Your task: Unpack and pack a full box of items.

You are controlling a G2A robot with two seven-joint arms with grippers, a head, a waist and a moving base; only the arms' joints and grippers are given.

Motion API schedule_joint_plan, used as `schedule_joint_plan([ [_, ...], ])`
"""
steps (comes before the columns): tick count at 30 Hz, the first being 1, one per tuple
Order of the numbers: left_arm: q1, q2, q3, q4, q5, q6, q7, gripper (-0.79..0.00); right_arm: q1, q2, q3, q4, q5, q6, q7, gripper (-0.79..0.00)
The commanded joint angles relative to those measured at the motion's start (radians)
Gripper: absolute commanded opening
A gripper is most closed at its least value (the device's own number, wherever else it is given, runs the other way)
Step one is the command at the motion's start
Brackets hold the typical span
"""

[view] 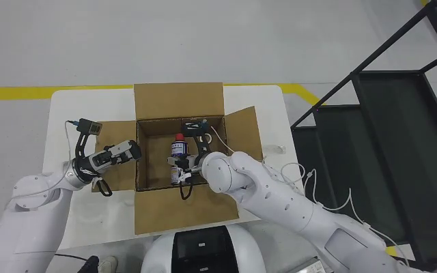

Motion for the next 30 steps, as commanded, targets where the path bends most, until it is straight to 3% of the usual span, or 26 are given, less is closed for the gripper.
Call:
schedule_joint_plan([
  [1,0.000,0.000,0.000,0.000,0.000,0.000,0.000,0.000,0.000,0.000,0.000,0.000,0.000,0.000,0.000,0.000],
  [16,0.000,0.000,0.000,0.000,0.000,0.000,0.000,0.000,0.002,-0.006,-0.001,0.024,-0.003,-0.010,-0.016,0.000],
  [22,0.000,0.000,0.000,0.000,0.000,0.000,0.000,0.000,0.103,-0.042,-0.050,0.095,-0.023,-0.003,0.049,0.000],
  [30,0.000,0.000,0.000,0.000,0.000,0.000,0.000,0.000,0.215,-0.117,-0.115,0.282,0.064,-0.051,0.058,0.000],
])
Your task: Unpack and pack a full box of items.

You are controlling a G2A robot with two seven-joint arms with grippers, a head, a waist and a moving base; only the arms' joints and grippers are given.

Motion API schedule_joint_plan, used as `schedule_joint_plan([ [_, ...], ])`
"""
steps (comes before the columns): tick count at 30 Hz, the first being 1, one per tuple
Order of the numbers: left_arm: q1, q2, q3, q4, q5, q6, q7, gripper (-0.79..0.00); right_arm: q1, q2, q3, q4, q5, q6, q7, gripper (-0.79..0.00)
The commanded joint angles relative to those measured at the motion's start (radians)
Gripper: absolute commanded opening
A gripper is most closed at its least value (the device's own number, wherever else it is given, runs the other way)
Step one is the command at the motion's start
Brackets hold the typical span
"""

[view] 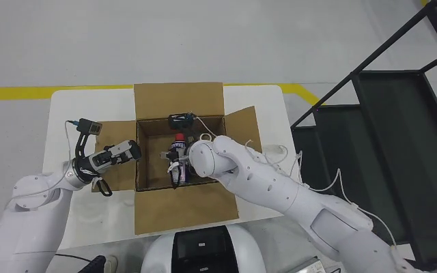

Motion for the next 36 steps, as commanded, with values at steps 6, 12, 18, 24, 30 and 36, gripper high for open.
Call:
schedule_joint_plan([
  [6,0.000,0.000,0.000,0.000,0.000,0.000,0.000,0.000,0.071,-0.071,-0.046,0.186,0.078,-0.048,-0.029,0.000],
  [12,0.000,0.000,0.000,0.000,0.000,0.000,0.000,0.000,0.100,-0.120,-0.072,0.297,0.119,-0.070,-0.048,0.000],
  [18,0.001,0.000,-0.002,0.000,-0.001,0.002,0.008,0.000,0.108,-0.157,-0.084,0.380,0.147,-0.095,-0.071,0.000],
  [24,0.044,0.009,-0.097,-0.001,-0.038,-0.006,0.077,0.000,0.111,-0.181,-0.087,0.410,0.146,-0.102,-0.079,0.000],
  [30,0.102,0.014,-0.200,0.025,-0.136,-0.029,0.131,0.000,0.110,-0.196,-0.081,0.434,0.136,-0.097,-0.084,0.000],
  [36,0.124,0.016,-0.244,0.043,-0.182,-0.033,0.141,0.000,0.104,-0.205,-0.068,0.455,0.129,-0.095,-0.086,0.000],
])
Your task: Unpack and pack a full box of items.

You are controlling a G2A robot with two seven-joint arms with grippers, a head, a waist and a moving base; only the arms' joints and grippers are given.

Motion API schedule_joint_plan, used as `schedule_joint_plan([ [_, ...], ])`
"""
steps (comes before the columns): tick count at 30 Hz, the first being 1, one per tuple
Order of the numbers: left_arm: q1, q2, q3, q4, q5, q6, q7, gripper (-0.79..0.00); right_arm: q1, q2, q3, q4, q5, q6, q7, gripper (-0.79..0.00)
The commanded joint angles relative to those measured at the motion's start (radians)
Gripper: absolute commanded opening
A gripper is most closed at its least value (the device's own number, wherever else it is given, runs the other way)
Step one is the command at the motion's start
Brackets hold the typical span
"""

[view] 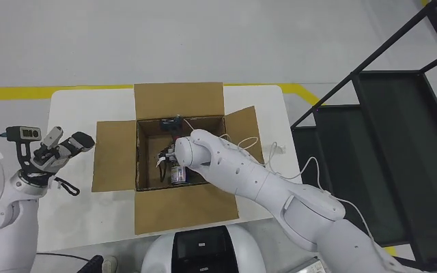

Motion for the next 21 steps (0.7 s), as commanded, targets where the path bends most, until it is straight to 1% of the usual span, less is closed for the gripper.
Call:
schedule_joint_plan([
  [1,-0.001,0.000,0.002,-0.001,0.002,0.000,0.000,0.000,-0.003,-0.003,0.004,0.005,-0.001,0.003,0.000,0.000],
  [12,-0.001,0.000,0.002,-0.001,0.002,0.000,0.000,0.000,-0.019,-0.022,0.016,0.047,-0.017,0.032,0.003,0.000],
  [17,-0.001,0.000,0.002,-0.001,0.002,0.000,0.000,0.000,-0.032,-0.030,0.008,0.036,-0.049,0.072,0.002,0.000],
  [21,-0.001,0.000,0.002,-0.001,0.002,0.000,0.000,0.000,-0.038,-0.033,0.014,0.040,-0.060,0.078,0.005,0.000],
])
